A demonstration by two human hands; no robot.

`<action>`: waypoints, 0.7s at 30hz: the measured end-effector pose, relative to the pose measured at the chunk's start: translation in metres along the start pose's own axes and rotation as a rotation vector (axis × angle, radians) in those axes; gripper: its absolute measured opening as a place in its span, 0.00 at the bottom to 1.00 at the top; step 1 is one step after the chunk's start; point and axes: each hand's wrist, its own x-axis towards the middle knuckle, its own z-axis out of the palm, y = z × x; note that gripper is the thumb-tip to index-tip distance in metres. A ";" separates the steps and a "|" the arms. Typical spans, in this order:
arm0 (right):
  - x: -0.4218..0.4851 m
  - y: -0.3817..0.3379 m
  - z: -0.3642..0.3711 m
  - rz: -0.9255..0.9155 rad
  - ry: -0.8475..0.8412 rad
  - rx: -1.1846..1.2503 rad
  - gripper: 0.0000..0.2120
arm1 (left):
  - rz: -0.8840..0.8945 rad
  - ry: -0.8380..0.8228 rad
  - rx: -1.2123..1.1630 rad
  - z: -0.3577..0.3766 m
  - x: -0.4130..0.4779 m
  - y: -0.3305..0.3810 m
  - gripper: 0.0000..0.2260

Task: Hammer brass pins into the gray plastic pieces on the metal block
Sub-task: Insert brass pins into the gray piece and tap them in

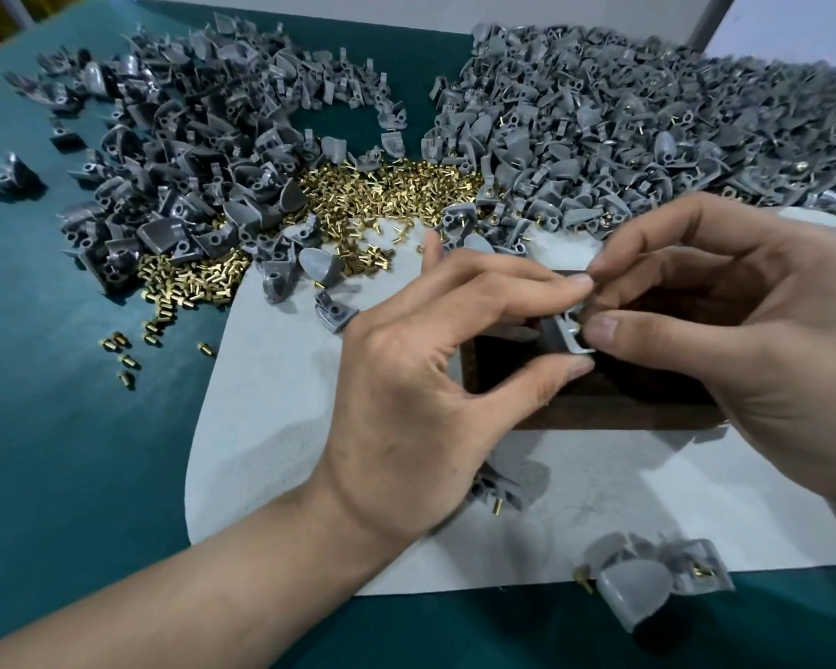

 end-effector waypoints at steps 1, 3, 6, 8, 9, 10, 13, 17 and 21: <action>0.000 0.001 0.000 0.003 -0.005 0.017 0.13 | 0.001 -0.003 0.000 0.000 0.000 0.000 0.15; 0.001 0.002 -0.002 0.010 -0.015 0.062 0.13 | 0.000 -0.008 0.002 -0.001 0.000 0.000 0.15; 0.001 0.003 -0.003 0.009 -0.029 0.092 0.14 | 0.006 -0.012 -0.022 -0.001 0.000 0.000 0.15; 0.001 0.003 -0.004 0.008 -0.037 0.096 0.14 | 0.012 -0.013 -0.045 -0.001 0.000 0.000 0.15; 0.001 0.003 -0.004 0.007 -0.038 0.099 0.14 | 0.014 -0.013 -0.053 -0.001 0.001 0.000 0.15; 0.001 0.003 -0.004 0.007 -0.037 0.103 0.14 | 0.016 -0.013 -0.058 -0.001 0.001 0.000 0.15; 0.001 0.003 -0.004 0.003 -0.033 0.136 0.13 | 0.020 -0.013 -0.077 -0.001 0.002 -0.001 0.16; 0.000 0.004 -0.003 -0.003 -0.013 0.128 0.14 | 0.025 -0.004 -0.086 -0.001 0.001 -0.001 0.15; 0.000 0.004 -0.003 -0.006 -0.003 0.095 0.14 | 0.019 0.003 -0.097 0.000 0.002 -0.001 0.15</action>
